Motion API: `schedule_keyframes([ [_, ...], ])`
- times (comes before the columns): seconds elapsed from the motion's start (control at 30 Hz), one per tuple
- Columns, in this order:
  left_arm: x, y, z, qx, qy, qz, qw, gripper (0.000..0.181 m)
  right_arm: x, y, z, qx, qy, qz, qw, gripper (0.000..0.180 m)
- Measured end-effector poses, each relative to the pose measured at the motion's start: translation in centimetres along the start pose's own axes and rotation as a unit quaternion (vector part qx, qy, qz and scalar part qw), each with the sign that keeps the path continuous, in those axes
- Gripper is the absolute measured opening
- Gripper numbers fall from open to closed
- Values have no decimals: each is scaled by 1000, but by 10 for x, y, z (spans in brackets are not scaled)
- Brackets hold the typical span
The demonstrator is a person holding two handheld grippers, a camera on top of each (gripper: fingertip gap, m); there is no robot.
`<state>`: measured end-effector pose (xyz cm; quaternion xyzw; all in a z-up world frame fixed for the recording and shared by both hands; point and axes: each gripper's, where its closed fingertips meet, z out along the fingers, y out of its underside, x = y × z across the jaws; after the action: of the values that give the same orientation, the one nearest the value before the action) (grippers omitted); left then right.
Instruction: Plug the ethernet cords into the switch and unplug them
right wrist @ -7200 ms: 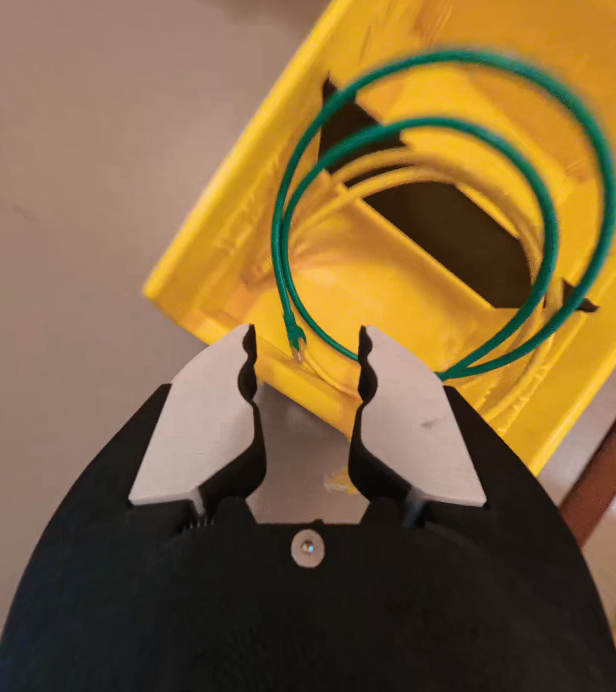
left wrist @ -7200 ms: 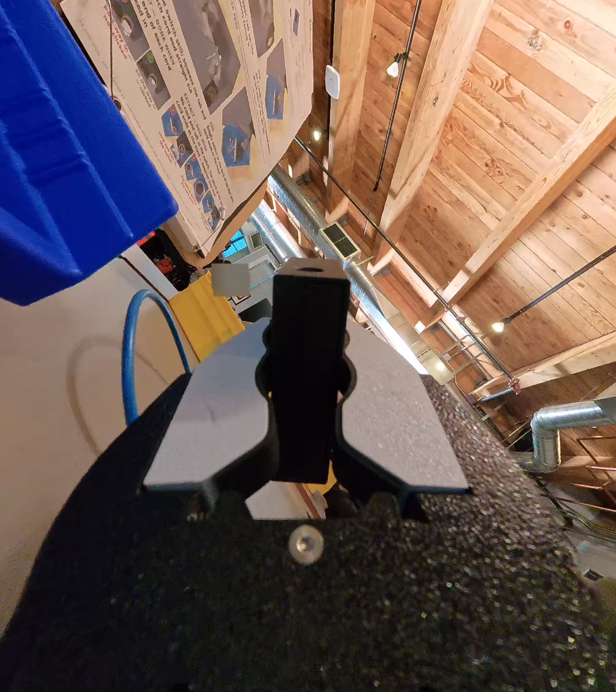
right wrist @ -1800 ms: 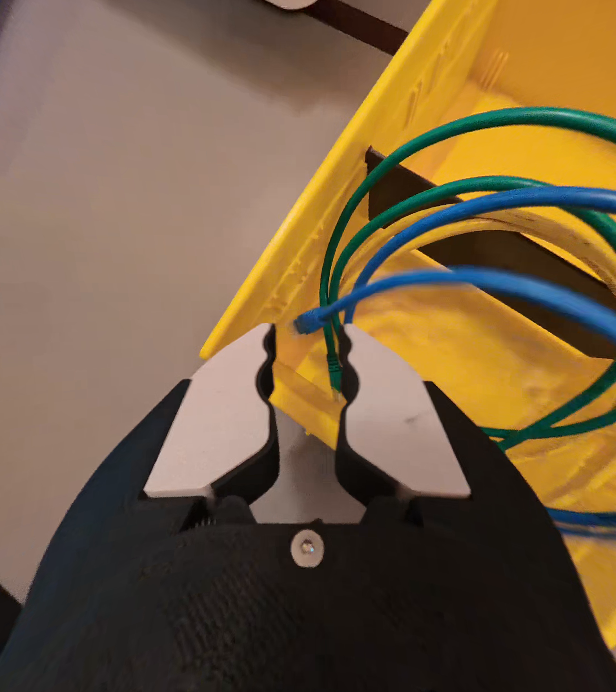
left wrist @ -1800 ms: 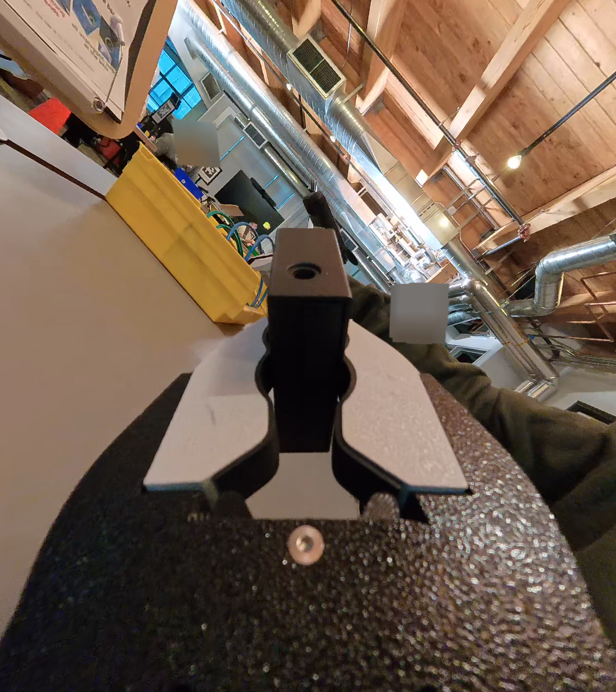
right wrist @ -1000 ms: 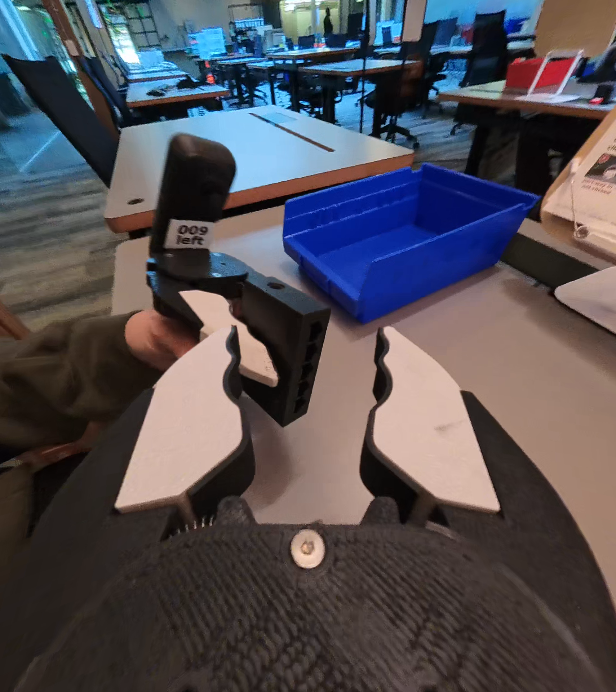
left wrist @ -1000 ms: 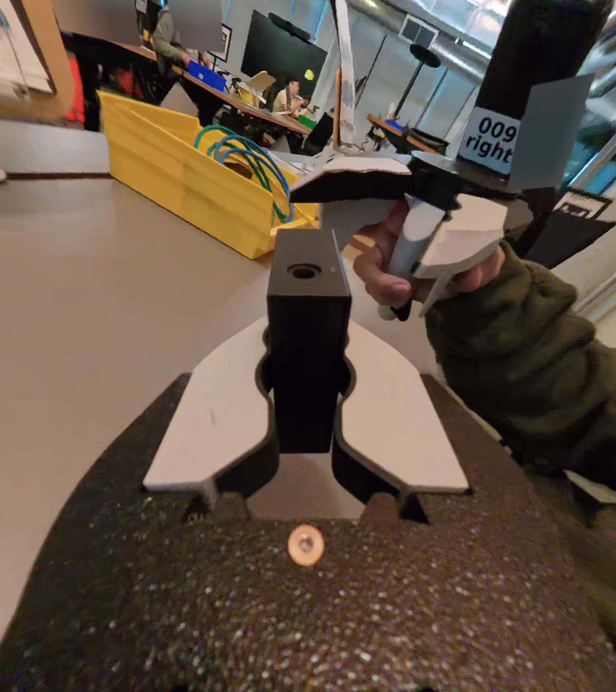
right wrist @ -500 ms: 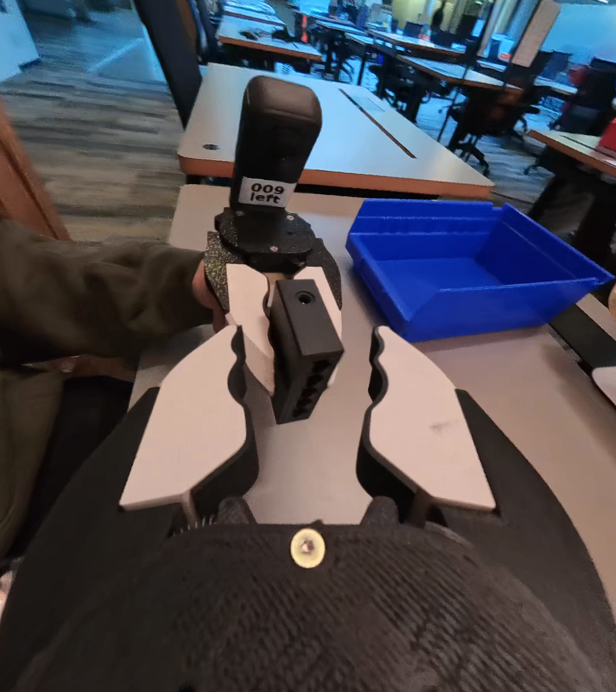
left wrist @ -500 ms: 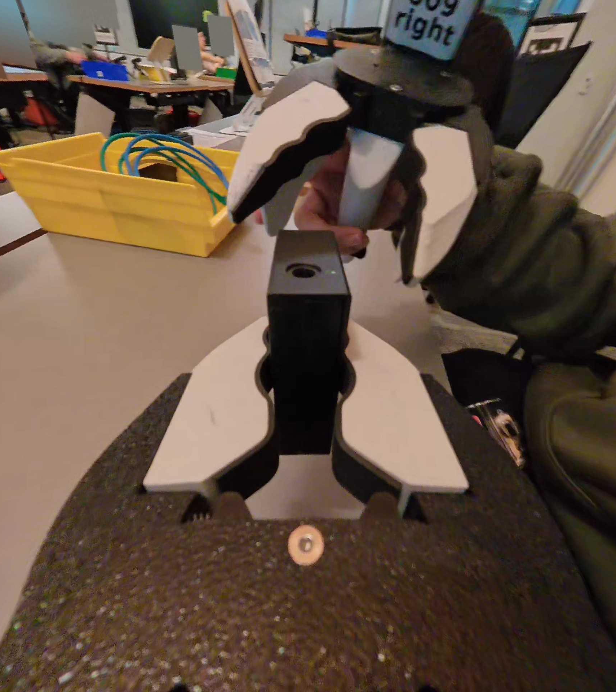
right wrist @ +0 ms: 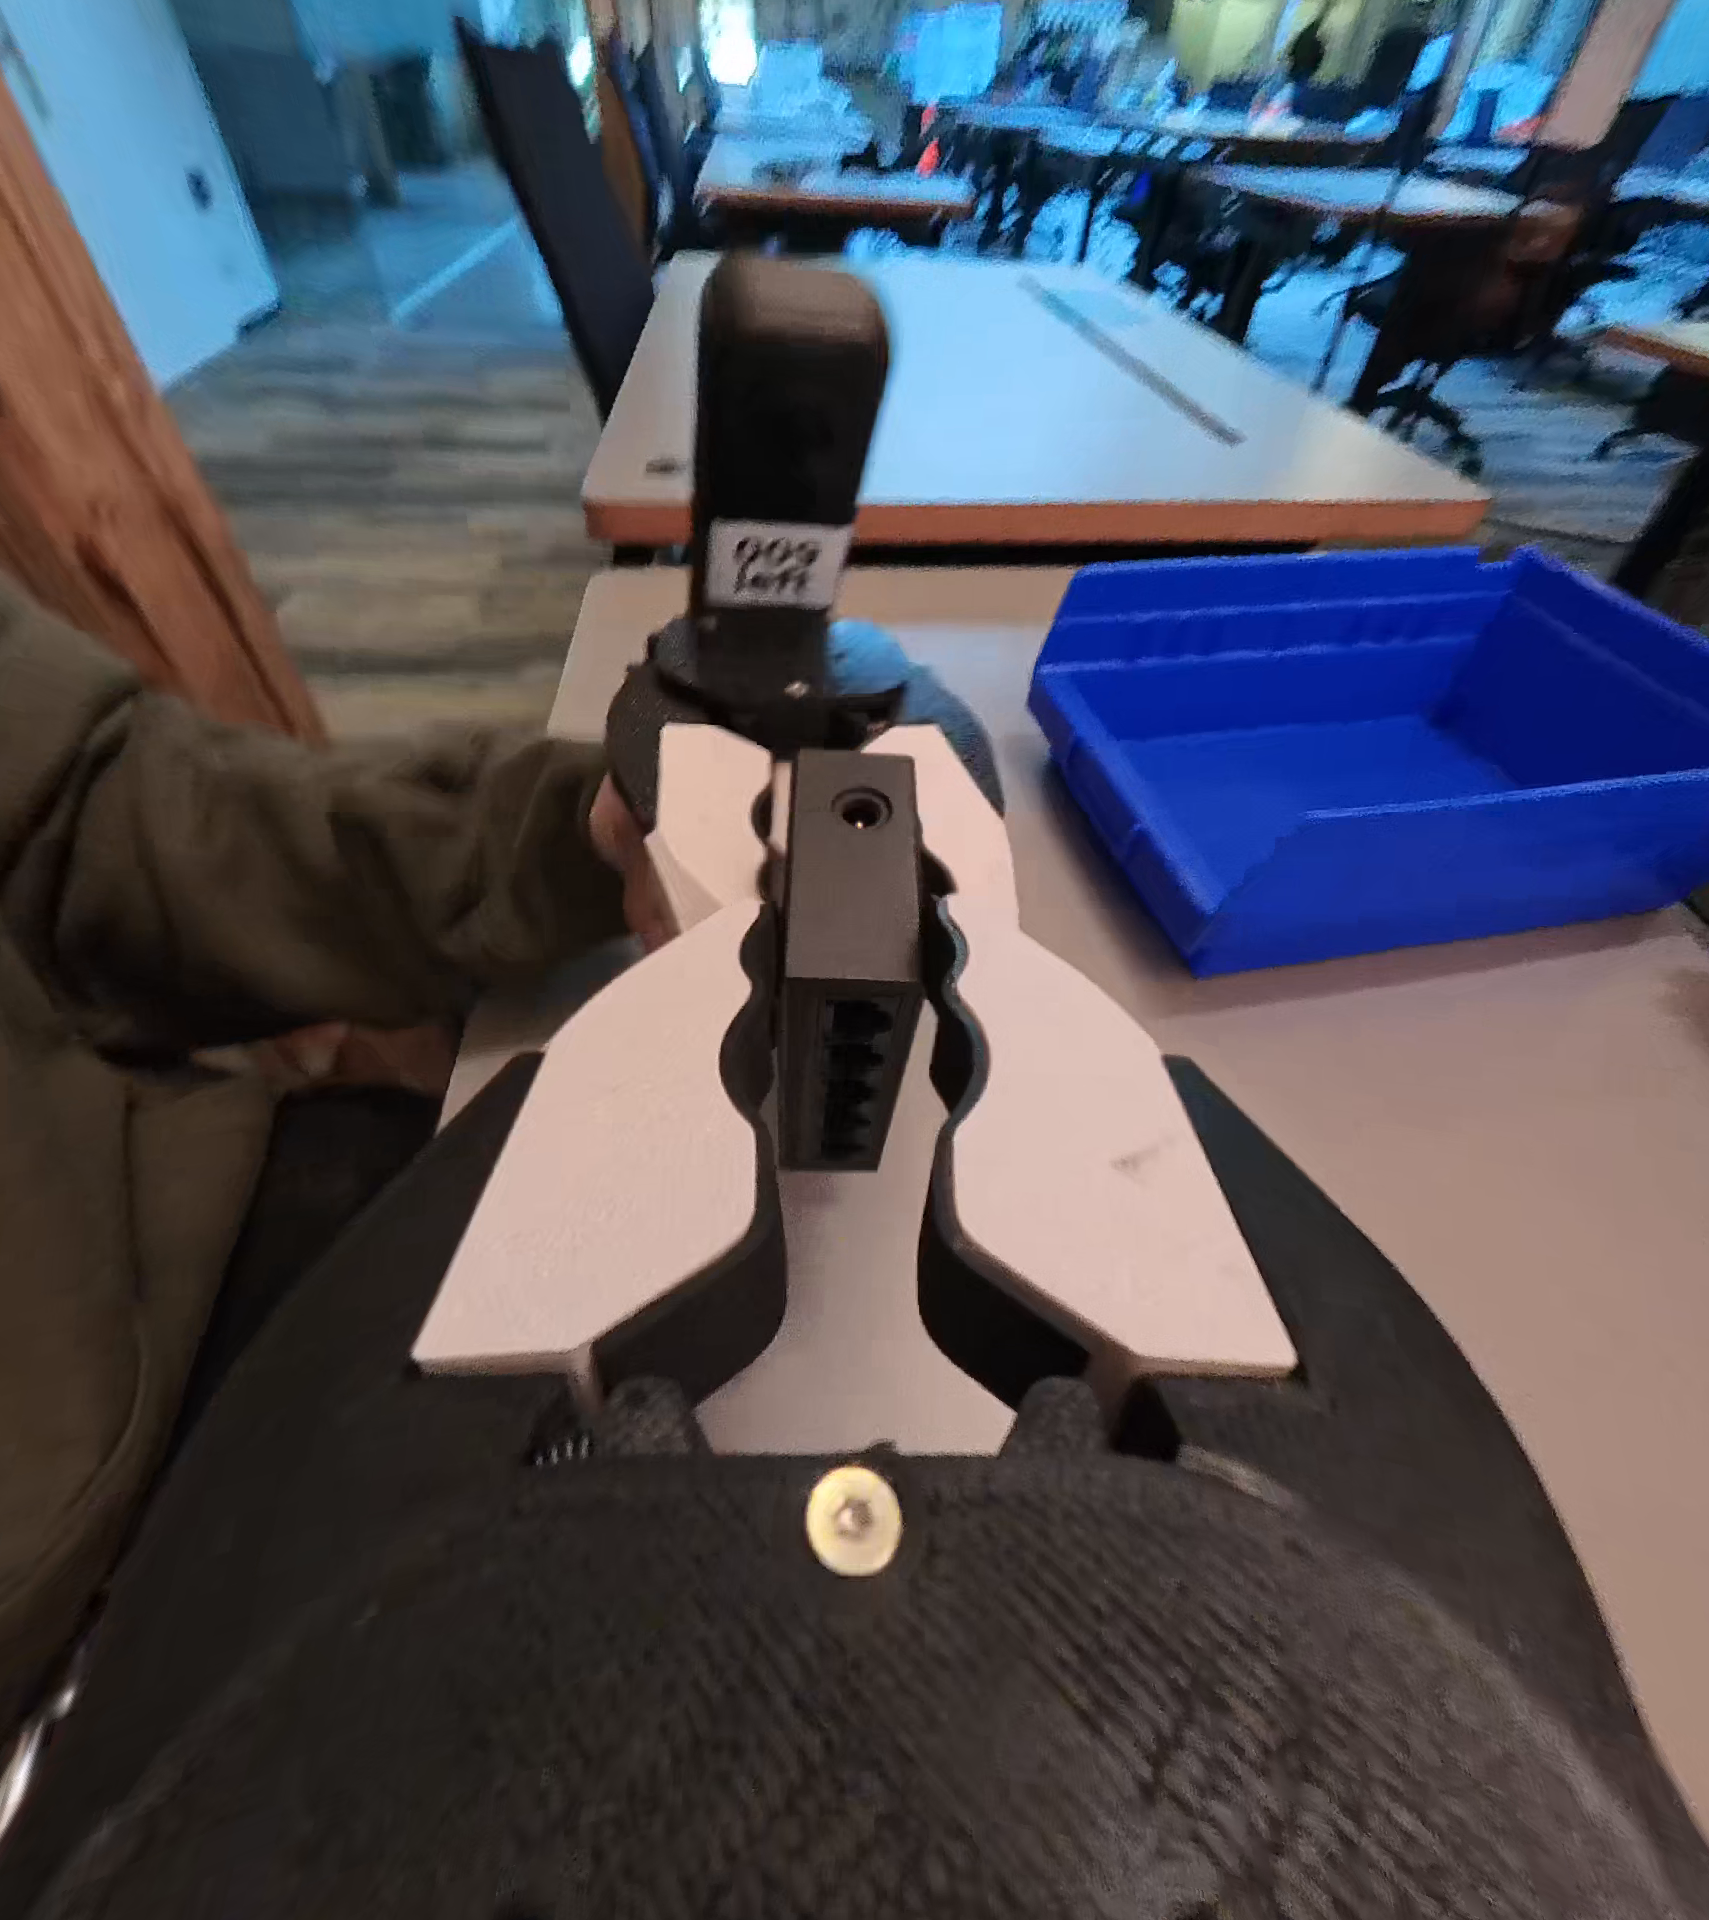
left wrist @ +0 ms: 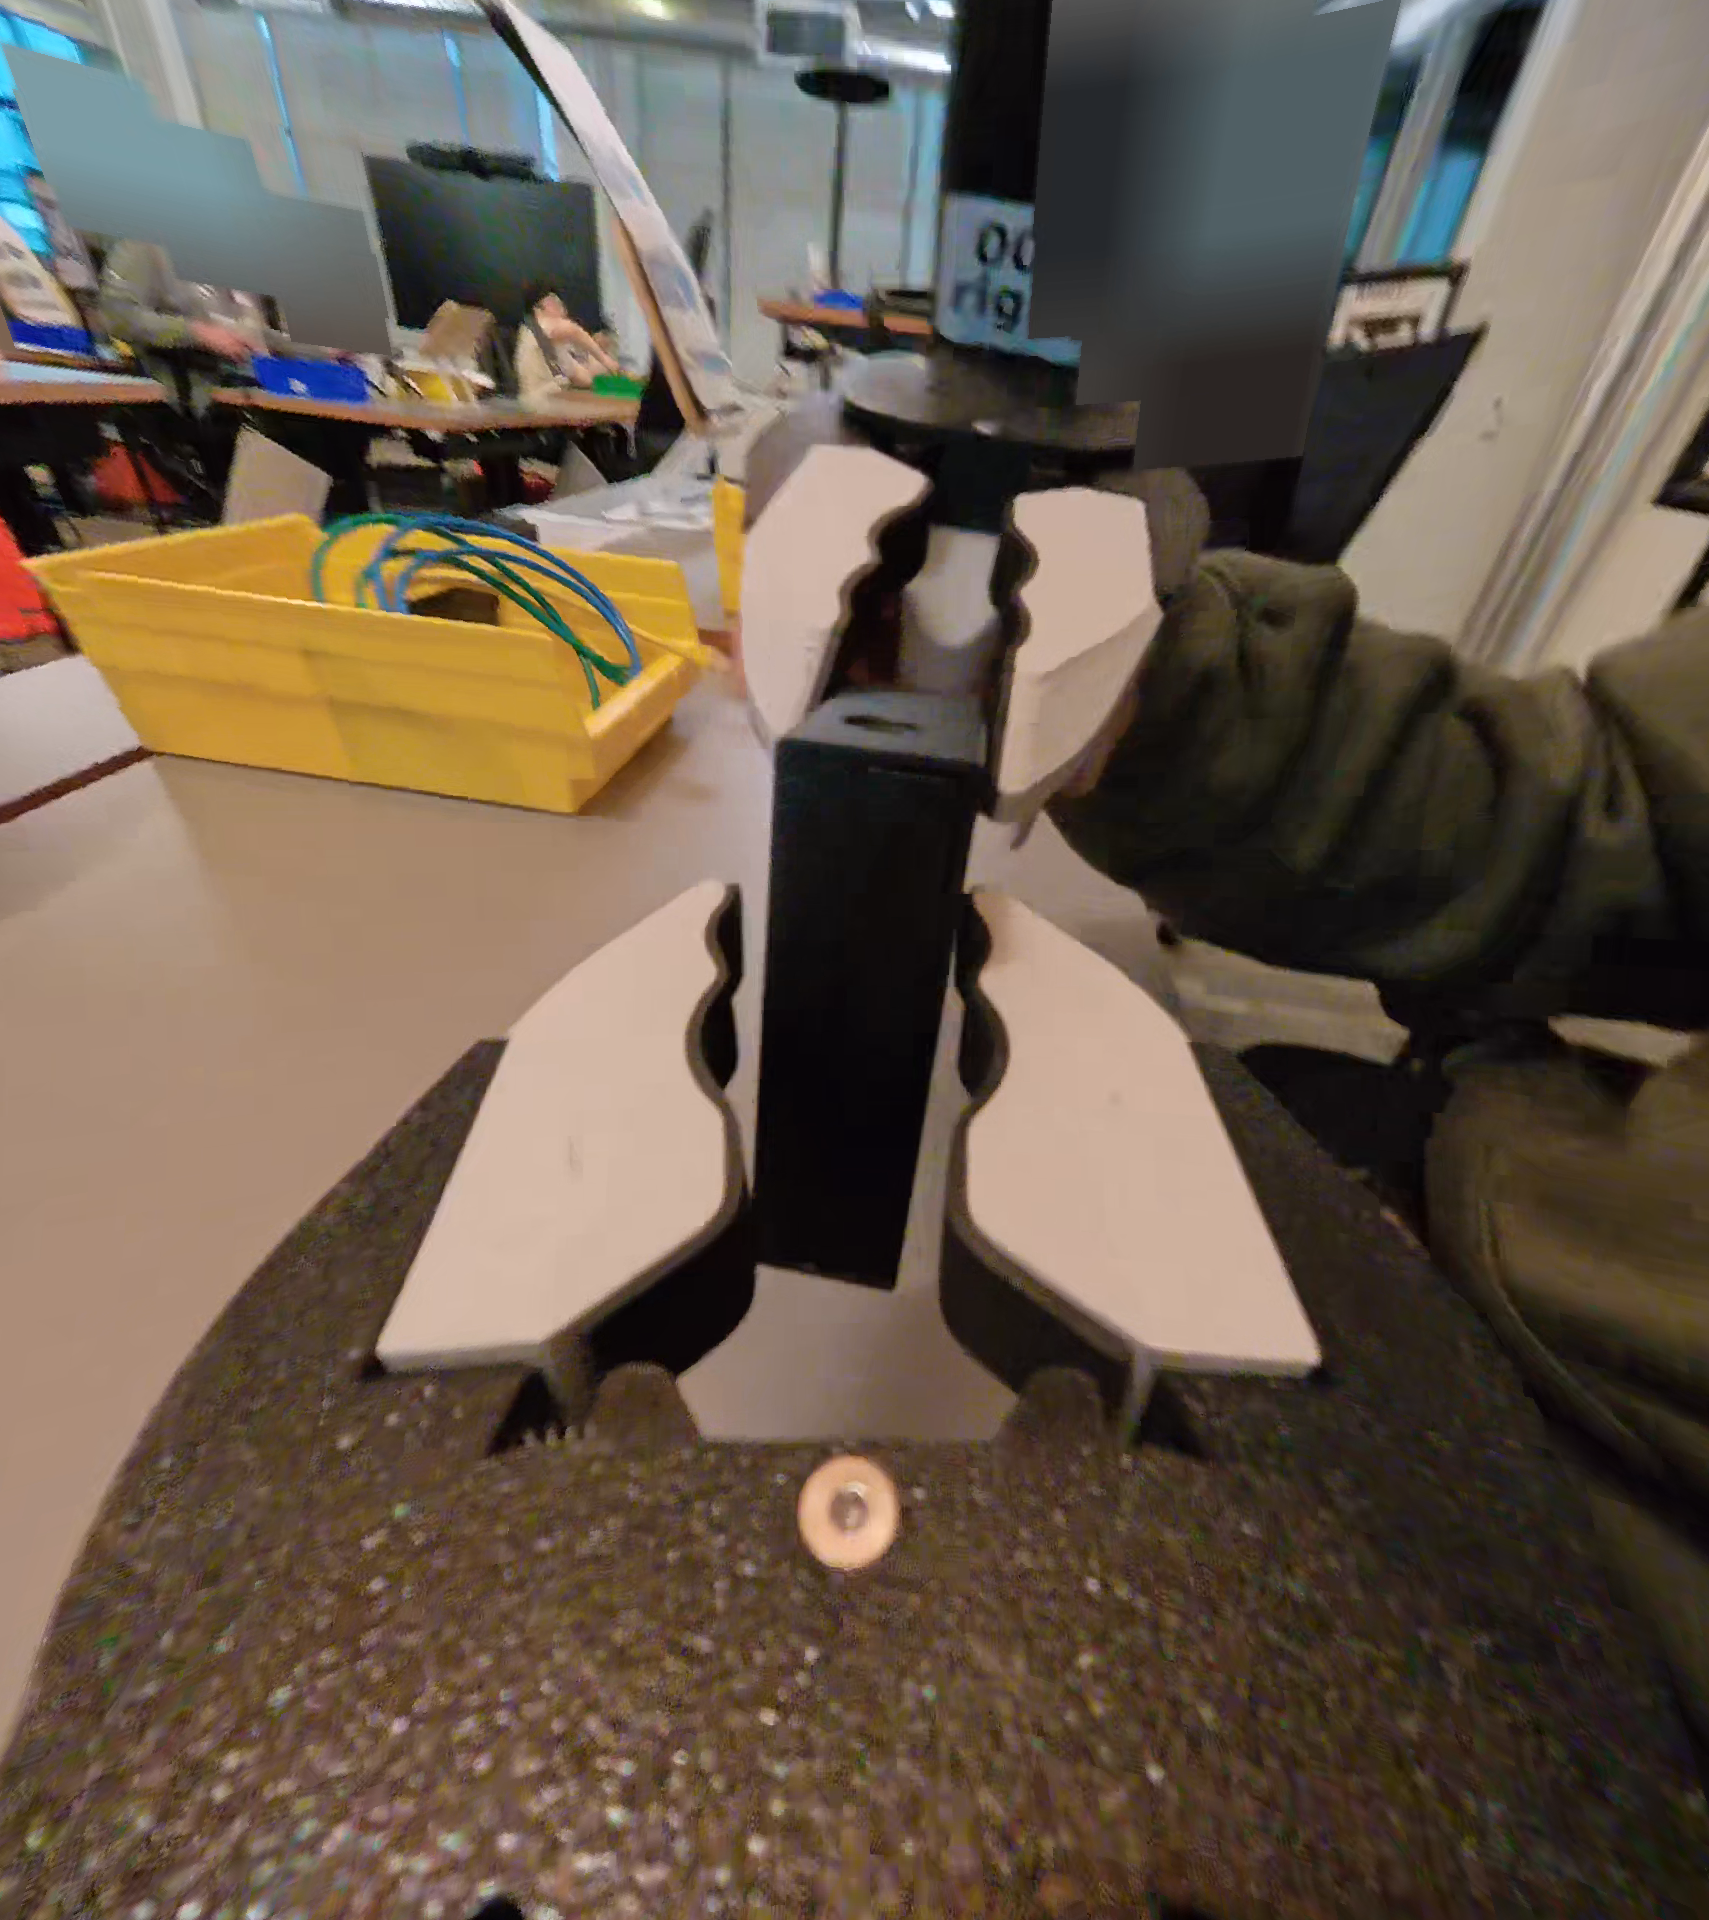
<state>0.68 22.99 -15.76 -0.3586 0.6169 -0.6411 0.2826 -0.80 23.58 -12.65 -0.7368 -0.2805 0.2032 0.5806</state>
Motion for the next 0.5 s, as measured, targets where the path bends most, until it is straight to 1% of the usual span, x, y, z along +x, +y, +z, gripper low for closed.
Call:
schedule_keyframes([
  [0.03,-9,-5,-3,21,-32,2,999,52,10,-8,-6,25,27,21,999,27],
  [0.07,-17,-9,-6,30,-62,15,998,60,22,-15,-13,55,57,43,996,27],
  [0.1,-24,-11,-9,31,-93,37,994,65,31,-19,-19,76,76,65,992,27],
  [0.13,-31,-12,-12,27,-129,64,989,72,42,-21,-25,99,101,96,985,27],
  [0.17,-38,-14,-13,23,-167,91,981,83,51,-23,-31,124,125,127,976,27],
  [0.2,-43,-16,-14,18,-202,117,972,96,53,-23,-33,141,130,144,971,27],
  [0.23,-45,-18,-13,17,-227,141,964,101,56,-24,-34,163,140,164,963,27],
  [0.27,-44,-19,-9,19,-239,162,957,101,59,-24,-36,188,155,192,950,26],
  [0.33,-40,-18,0,20,-253,200,946,102,56,-26,-34,233,132,231,935,27],
  [0.4,-42,-14,5,10,-284,233,930,95,56,-27,-33,273,126,270,915,27],
  [0.43,-42,-12,6,5,-292,248,924,89,54,-25,-31,277,114,279,913,27],
  [0.47,-41,-11,6,2,-299,259,918,70,55,-23,-30,282,115,291,907,27],
  [0.5,-41,-11,5,0,-304,264,915,65,55,-22,-31,289,116,296,903,27],
])
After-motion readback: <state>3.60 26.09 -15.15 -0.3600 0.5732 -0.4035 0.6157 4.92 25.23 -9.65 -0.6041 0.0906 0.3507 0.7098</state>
